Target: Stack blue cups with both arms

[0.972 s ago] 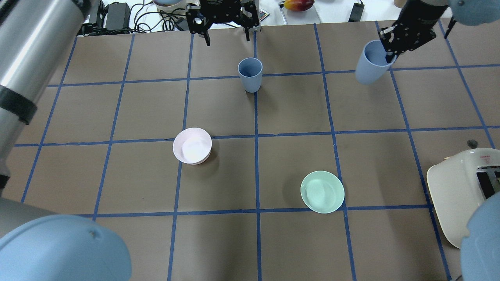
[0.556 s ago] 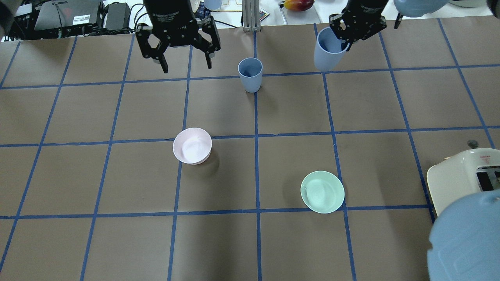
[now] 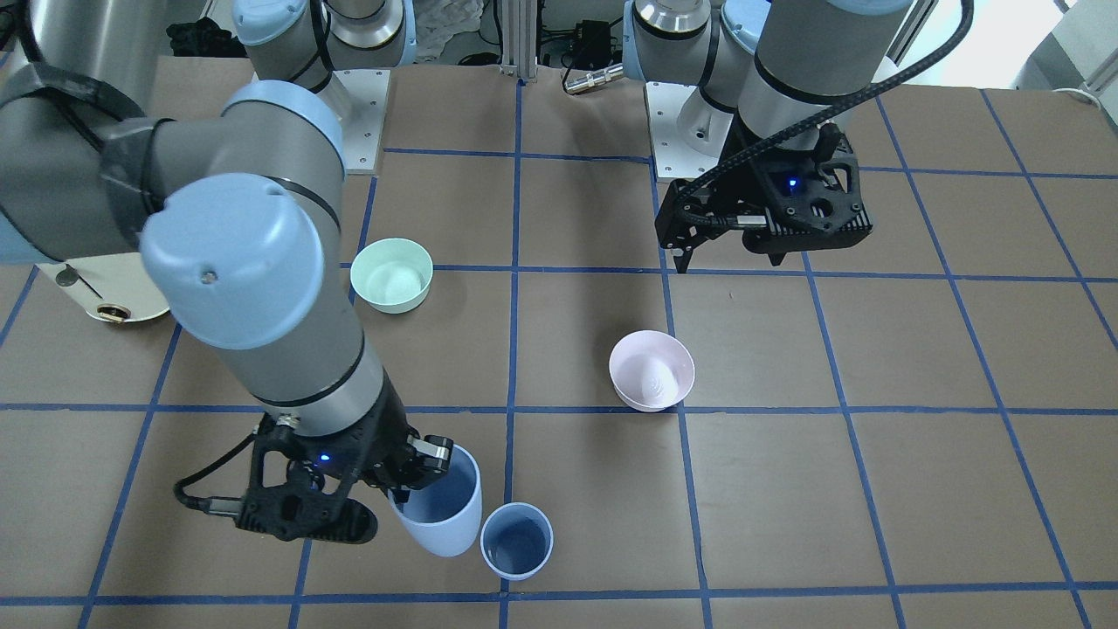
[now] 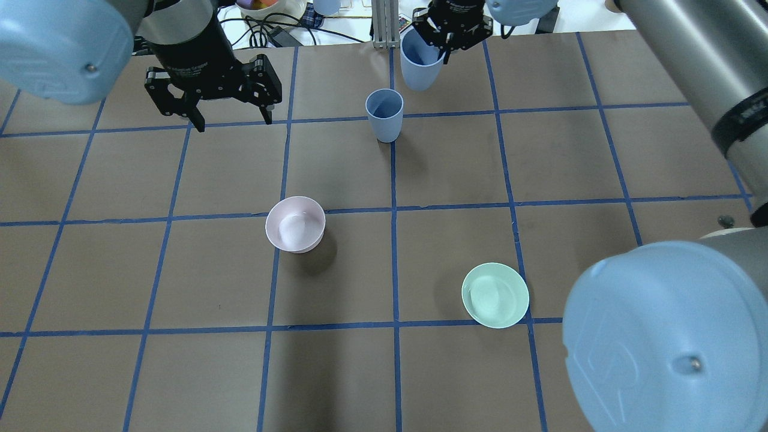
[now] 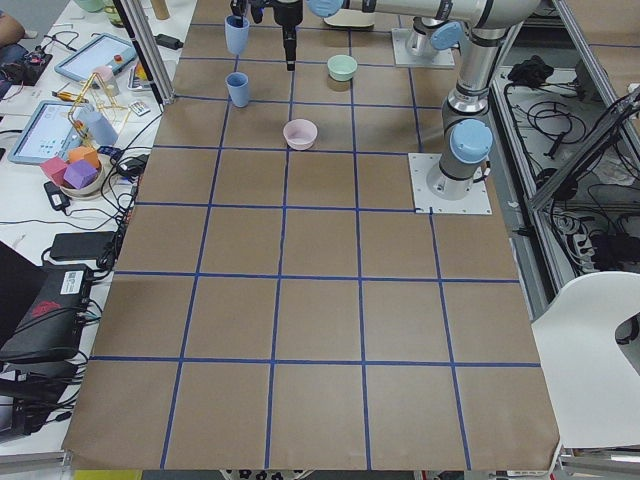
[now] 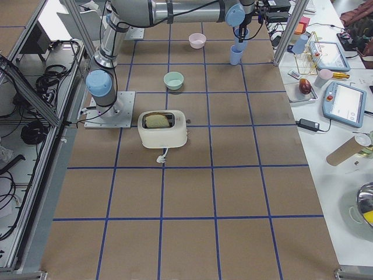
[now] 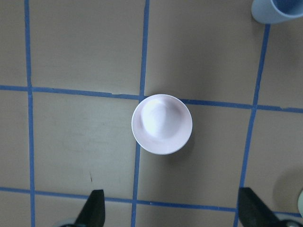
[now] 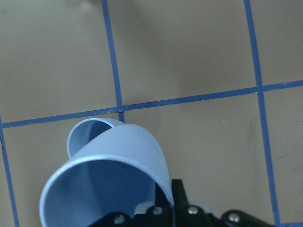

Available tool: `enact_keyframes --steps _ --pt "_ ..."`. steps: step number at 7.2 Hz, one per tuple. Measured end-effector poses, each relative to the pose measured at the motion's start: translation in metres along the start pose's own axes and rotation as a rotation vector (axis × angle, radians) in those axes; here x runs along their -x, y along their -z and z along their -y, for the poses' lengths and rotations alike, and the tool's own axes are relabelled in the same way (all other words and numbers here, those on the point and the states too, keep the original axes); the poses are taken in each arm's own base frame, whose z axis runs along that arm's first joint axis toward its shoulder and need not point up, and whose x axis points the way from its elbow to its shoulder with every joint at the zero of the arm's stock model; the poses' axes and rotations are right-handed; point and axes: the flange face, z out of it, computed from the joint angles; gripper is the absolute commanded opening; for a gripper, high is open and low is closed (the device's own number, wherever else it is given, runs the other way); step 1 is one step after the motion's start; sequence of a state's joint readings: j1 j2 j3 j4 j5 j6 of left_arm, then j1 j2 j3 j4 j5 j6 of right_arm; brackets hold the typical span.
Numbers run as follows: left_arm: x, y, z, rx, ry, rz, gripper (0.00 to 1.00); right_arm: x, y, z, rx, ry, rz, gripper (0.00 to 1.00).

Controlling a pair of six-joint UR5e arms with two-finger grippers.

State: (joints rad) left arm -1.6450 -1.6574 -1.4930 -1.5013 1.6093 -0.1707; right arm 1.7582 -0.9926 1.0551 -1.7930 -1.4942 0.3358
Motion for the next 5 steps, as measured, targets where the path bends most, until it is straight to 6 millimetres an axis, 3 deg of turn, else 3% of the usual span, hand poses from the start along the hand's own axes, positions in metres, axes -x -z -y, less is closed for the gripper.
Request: enact_keyframes --steps 2,5 --pt "0.01 -0.006 -0.009 -0.052 -0.002 -0.008 1.0 0.035 -0.023 -0.01 0.003 -0.007 0.0 0.0" --pt "0.014 -0.005 -0.012 -0.066 -0.003 -0.013 1.0 0.045 -0.051 -0.009 0.014 -0.001 -0.005 0.0"
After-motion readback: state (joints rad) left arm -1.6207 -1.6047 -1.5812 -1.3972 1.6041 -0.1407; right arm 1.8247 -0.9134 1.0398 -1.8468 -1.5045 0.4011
